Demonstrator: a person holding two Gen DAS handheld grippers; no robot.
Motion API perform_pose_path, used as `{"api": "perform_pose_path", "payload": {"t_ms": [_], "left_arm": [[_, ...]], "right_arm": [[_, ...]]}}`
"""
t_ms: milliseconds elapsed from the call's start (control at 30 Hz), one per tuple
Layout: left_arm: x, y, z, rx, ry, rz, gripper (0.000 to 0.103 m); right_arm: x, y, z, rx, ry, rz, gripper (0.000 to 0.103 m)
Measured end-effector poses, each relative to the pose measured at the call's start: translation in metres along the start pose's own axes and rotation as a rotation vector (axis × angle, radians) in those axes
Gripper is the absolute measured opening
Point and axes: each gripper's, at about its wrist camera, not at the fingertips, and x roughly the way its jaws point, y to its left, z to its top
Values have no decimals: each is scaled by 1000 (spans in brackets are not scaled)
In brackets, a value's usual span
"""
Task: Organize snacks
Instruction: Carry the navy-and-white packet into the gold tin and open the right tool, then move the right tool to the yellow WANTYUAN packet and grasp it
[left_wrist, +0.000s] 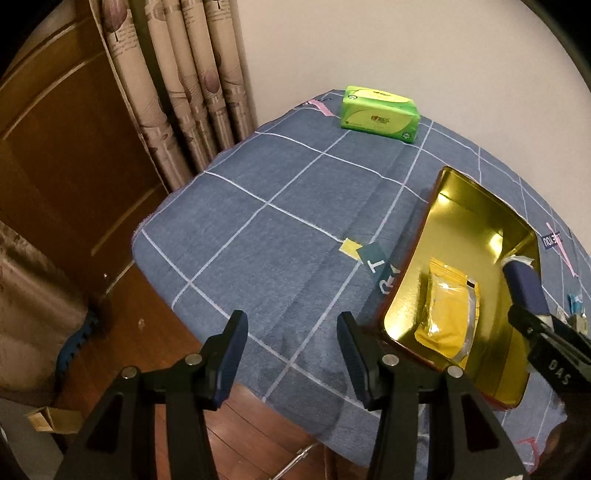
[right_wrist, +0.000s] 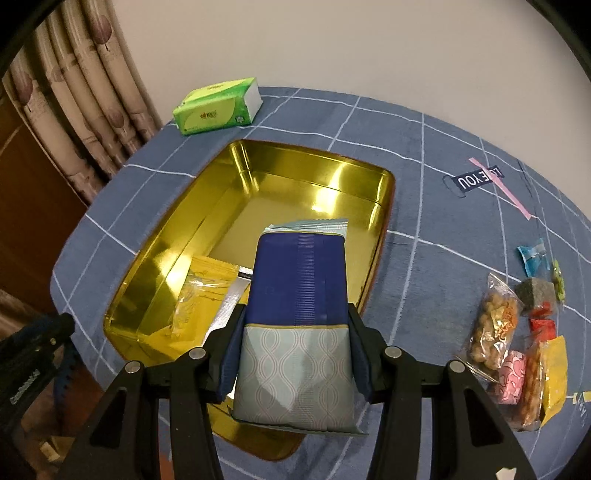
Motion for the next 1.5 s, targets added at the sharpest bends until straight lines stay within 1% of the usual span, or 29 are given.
{"api": "perform_pose_path", "payload": {"t_ms": [233, 333, 633, 767, 833, 867, 900, 933, 967, 1067, 1167, 1333, 1400, 1500], "left_arm": [[3, 2, 0, -14, 21, -5, 51], [4, 2, 0, -20, 25, -9, 51], [3, 2, -1, -20, 26, -13, 51], [5, 2, -1, -22, 31, -15, 51], [4, 2, -1, -21, 27, -15, 51], [3, 2, -1, -18, 24, -15, 51], [3, 2, -1, -17, 23, -14, 51], [3, 2, -2, -16, 23, -13, 51], [3, 1, -2, -15, 24, -14, 51], [3, 0, -2, -10, 23, -13, 51], [1, -3, -2, -1, 17, -13, 51], [-3, -10, -3, 25, 11, -12, 51], [-7, -15, -4, 40, 1, -10, 51], [-14, -26, -6, 71, -17, -12, 51]], "right_arm": [[9, 7, -3, -20, 22, -1, 47], [11, 9, -4, -38, 18, -13, 47], [12, 16, -6, -55, 19, -11, 48], [9, 16, -5, -54, 17, 10, 51], [3, 15, -6, -55, -2, 18, 51], [-3, 13, -6, -59, -17, 22, 53], [-8, 11, -7, -60, -27, 28, 57], [-15, 7, -7, -59, -38, 35, 59], [-22, 1, -8, -57, -51, 39, 61], [-40, -20, -11, -43, -78, 39, 61], [-60, -51, -16, -14, -98, 30, 61], [-88, -120, -32, 29, -121, -22, 67], [-93, -150, -40, 45, -121, -45, 69], [-94, -197, -56, 84, -100, -93, 70]]}}
